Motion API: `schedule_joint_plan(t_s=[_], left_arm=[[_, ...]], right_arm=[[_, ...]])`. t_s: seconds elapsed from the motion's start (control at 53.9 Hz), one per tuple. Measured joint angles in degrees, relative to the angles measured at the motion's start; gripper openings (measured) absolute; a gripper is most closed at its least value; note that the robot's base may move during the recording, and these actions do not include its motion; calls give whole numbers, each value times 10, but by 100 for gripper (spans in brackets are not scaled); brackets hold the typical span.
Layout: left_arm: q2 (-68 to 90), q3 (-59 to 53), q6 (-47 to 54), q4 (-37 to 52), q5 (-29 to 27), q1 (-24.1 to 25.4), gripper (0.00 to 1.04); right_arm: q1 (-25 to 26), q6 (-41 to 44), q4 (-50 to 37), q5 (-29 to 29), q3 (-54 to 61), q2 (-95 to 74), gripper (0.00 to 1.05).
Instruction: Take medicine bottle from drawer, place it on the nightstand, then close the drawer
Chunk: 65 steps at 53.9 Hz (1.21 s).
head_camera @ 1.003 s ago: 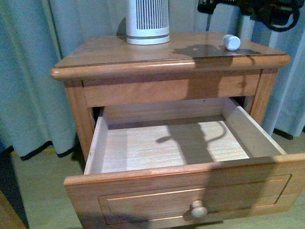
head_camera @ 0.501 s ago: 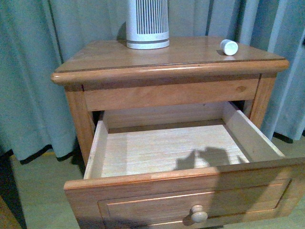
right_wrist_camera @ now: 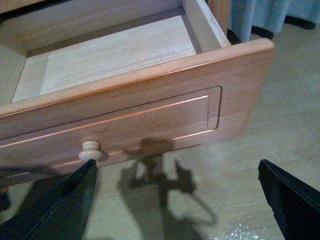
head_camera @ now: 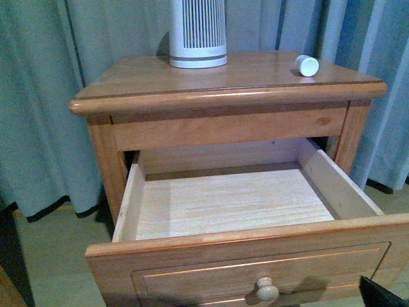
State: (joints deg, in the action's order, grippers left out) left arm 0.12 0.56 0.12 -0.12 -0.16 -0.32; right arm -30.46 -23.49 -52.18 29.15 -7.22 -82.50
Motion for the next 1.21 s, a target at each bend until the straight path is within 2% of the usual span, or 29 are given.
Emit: schedule_joint_plan(t_s=[0.149, 0.371, 0.52, 0.798, 0.966, 1.207], left_arm=[[0, 0, 0, 0, 0, 0, 98], [0, 0, 0, 0, 0, 0, 98], [0, 0, 0, 0, 0, 0, 98], [0, 0, 0, 0, 0, 0, 98], [0, 0, 0, 0, 0, 0, 98], [0, 0, 0, 0, 0, 0, 98]], right_arm=[[37, 42, -127, -19, -50, -151, 98], [84, 102, -191, -70, -158, -296, 98], [119, 121, -174, -103, -245, -355, 98], [191, 130, -69, -150, -454, -456, 98], [203, 130, -24, -167, -538, -487, 98], [202, 125, -2, -178, -553, -493, 98]])
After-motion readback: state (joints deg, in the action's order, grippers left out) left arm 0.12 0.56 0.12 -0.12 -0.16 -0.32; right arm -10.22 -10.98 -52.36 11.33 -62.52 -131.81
